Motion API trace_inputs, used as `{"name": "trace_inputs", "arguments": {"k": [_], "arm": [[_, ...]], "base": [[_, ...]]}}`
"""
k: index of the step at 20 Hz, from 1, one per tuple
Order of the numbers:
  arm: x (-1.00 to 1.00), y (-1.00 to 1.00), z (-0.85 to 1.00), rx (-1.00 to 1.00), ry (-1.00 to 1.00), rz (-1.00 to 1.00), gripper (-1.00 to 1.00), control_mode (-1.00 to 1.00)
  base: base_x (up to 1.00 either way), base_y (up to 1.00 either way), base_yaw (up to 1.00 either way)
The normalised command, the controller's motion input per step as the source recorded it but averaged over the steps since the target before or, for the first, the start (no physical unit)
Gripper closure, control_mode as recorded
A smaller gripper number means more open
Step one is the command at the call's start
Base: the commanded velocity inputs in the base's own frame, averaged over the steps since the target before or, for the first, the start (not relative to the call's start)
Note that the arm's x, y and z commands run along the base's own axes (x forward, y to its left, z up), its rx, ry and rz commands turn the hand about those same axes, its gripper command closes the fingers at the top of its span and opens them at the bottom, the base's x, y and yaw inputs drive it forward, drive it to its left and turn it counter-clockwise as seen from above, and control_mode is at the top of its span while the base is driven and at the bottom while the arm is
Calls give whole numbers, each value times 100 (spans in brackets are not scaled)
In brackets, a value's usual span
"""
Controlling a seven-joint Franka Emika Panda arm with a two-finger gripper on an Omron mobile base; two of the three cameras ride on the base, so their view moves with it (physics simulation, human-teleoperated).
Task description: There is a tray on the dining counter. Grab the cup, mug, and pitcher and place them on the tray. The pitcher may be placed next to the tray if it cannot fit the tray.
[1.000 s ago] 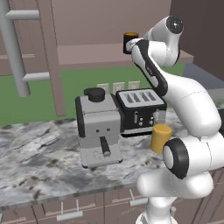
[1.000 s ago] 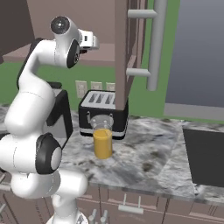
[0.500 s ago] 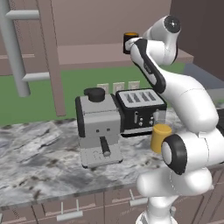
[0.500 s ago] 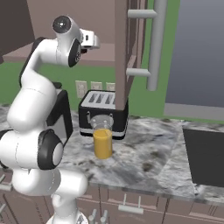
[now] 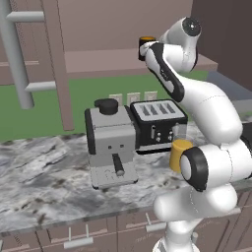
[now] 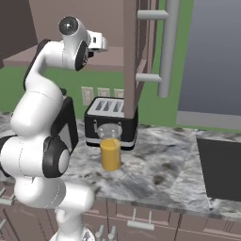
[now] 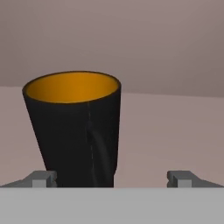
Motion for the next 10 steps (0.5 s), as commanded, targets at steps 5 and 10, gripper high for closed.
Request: {"name": "trace_inputs", "arguments": {"k": [5, 10], "arm": [[7, 0, 0, 0, 0, 0, -100, -100], [0, 2, 1, 0, 0, 0, -100, -100]], "base": [[0, 0, 0], [0, 0, 0]]}}
